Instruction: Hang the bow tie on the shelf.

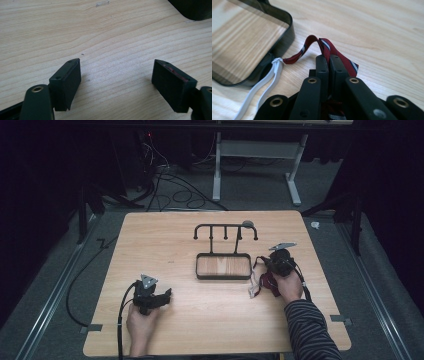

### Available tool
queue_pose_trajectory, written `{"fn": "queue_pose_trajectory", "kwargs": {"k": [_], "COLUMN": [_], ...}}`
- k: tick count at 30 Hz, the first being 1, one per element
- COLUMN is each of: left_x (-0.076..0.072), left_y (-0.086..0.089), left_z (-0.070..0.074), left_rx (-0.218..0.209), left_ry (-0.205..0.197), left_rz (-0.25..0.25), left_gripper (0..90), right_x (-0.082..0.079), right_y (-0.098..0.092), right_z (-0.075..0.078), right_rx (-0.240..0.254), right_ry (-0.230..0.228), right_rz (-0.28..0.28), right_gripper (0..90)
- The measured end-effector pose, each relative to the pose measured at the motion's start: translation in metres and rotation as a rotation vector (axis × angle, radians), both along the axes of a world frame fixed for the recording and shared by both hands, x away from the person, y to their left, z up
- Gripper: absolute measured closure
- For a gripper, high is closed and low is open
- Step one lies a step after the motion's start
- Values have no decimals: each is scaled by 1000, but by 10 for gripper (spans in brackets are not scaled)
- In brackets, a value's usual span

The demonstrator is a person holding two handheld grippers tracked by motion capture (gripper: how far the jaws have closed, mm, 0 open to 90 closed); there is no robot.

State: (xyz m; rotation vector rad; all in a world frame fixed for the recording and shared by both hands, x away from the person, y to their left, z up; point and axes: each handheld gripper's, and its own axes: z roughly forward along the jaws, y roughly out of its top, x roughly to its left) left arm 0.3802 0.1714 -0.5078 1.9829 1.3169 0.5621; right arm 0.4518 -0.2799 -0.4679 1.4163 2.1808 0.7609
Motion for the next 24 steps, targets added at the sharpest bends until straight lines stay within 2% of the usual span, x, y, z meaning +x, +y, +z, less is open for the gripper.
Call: {"fn": "queue_pose_trajectory", "kwargs": {"k": [5, 6, 8, 12, 24], "left_x": [0, 0, 0, 0, 0], "left_y": [0, 0, 0, 0, 0], "left_z": [0, 0, 0, 0, 0], "left_rx": [-1, -1, -2, -1, -1], "left_ry": [1, 1, 0, 0, 1], "left_rz": [0, -1, 0, 0, -1], "left_gripper": [240, 240, 240, 240, 240], "right_x": [-14, -14, -23, -31, -62], "right_y": [-5, -5, -7, -9, -4], "right_z": [18, 18, 27, 35, 74], "right_rx": [16, 16, 21, 24, 30], "right_ry": [-58, -58, -92, -115, -238], "right_rz": [15, 15, 22, 34, 109], "right_gripper": [884, 884, 883, 883, 883]}}
